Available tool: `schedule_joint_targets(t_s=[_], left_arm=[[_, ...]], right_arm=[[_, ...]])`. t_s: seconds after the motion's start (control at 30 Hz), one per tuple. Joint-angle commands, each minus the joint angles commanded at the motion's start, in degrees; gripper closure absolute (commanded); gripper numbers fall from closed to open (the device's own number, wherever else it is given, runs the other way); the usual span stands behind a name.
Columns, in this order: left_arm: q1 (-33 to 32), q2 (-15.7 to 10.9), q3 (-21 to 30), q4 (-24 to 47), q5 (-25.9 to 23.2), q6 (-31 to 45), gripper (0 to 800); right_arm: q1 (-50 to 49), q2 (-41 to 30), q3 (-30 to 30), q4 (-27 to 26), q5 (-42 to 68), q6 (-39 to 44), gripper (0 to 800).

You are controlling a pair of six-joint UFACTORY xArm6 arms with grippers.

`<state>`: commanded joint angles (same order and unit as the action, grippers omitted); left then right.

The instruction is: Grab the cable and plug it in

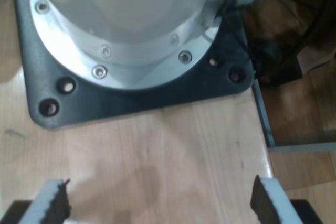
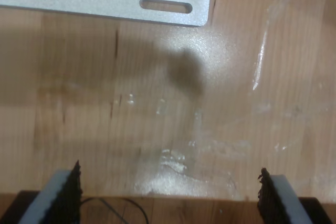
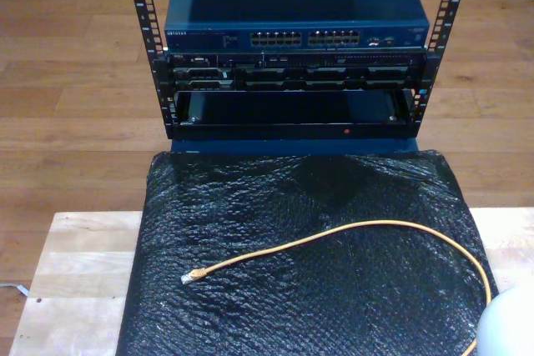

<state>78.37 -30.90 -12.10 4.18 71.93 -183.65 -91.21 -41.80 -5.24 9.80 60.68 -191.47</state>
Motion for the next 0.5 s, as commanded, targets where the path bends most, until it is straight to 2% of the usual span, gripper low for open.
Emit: schedule_joint_targets(t_s=[0.2,0.5], left_arm=[[0.0,0.0,-2.8,0.0,4.0,0.0,0],[-0.3,0.3,-5.5,-0.1,4.7,-0.1,0]], right_arm=[[0.1,0.0,-4.8,-0.2,7.2,4.7,0],[0.4,0.4,-14.2,0.2,15.3,13.5,0]])
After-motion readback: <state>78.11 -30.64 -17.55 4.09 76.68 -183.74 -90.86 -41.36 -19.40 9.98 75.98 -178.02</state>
